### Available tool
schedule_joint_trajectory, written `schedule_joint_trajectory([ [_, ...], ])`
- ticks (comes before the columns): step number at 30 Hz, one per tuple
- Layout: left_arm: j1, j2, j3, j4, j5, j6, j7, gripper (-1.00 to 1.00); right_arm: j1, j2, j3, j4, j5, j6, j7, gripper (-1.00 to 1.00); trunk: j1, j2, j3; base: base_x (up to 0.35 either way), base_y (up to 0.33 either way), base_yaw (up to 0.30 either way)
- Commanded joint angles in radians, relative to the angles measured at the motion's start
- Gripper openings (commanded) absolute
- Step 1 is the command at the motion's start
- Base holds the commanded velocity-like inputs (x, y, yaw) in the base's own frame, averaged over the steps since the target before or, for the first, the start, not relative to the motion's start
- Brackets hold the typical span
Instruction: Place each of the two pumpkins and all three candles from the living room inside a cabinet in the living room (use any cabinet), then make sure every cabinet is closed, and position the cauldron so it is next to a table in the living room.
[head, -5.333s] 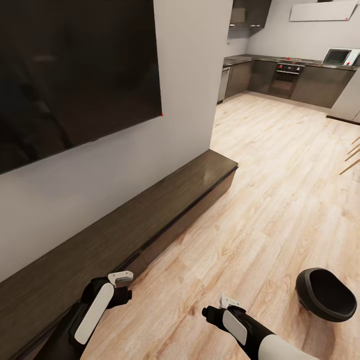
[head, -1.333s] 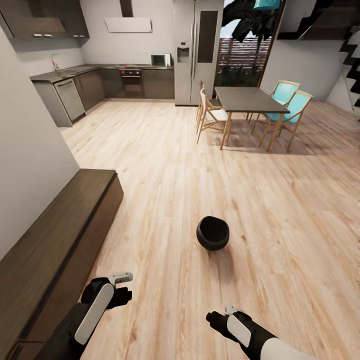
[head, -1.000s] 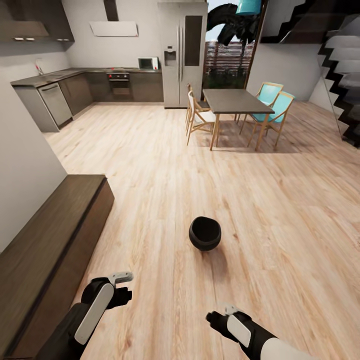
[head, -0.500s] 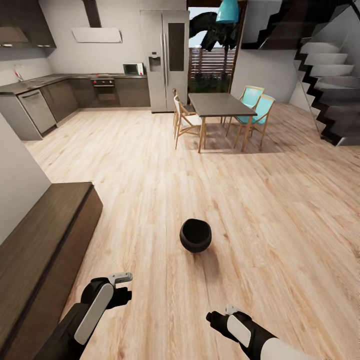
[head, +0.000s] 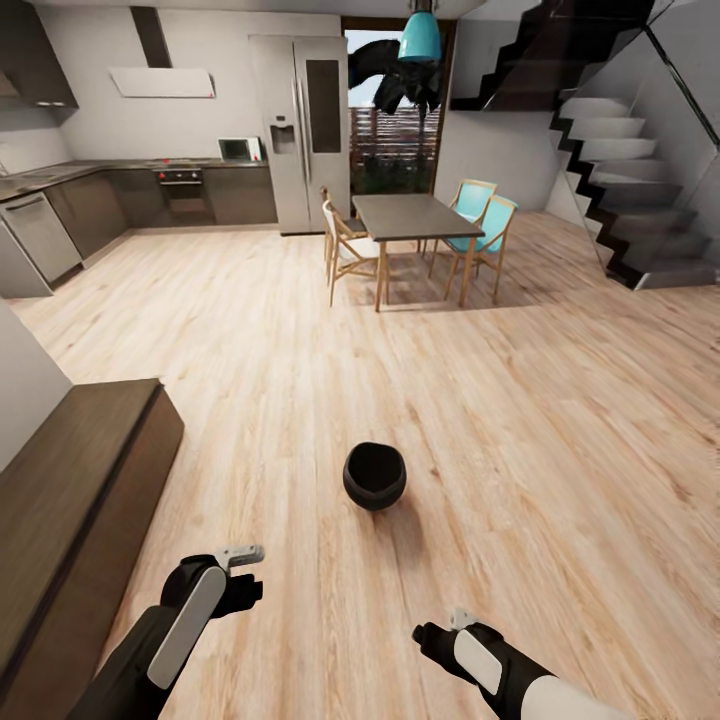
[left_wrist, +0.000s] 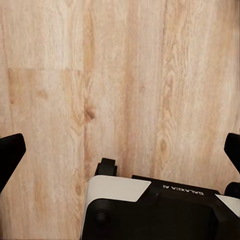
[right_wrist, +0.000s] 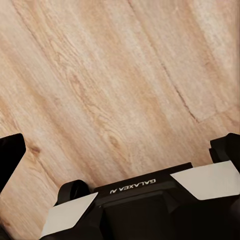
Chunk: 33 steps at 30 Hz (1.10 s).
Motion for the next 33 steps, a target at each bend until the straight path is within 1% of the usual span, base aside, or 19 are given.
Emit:
schedule_joint_trajectory([
  [1,-0.001,0.001,-0.002,-0.001,0.01,0.001,0.01,1.0,-0.001,0.0,0.007,-0.002,-0.007,0.003,-0.007,1.0,0.0,-0.001,0.001,0.0,0.0,-0.16],
  [8,-0.001,0.003,-0.001,-0.003,0.013,0.001,0.01,1.0,-0.001,0.0,0.007,-0.002,-0.007,0.006,-0.008,1.0,0.0,-0.001,0.006,0.004,0.0,-0.091],
  [11,-0.001,0.003,-0.001,-0.003,0.014,0.001,0.01,1.0,-0.001,0.0,0.007,-0.001,-0.007,0.007,-0.008,1.0,0.0,-0.001,0.006,0.173,0.0,-0.008],
  [33,-0.001,0.003,-0.005,-0.004,0.01,0.001,0.01,1.0,-0.001,0.0,0.007,-0.001,-0.007,0.005,-0.007,1.0,0.0,-0.001,0.006,0.327,0.0,0.0],
])
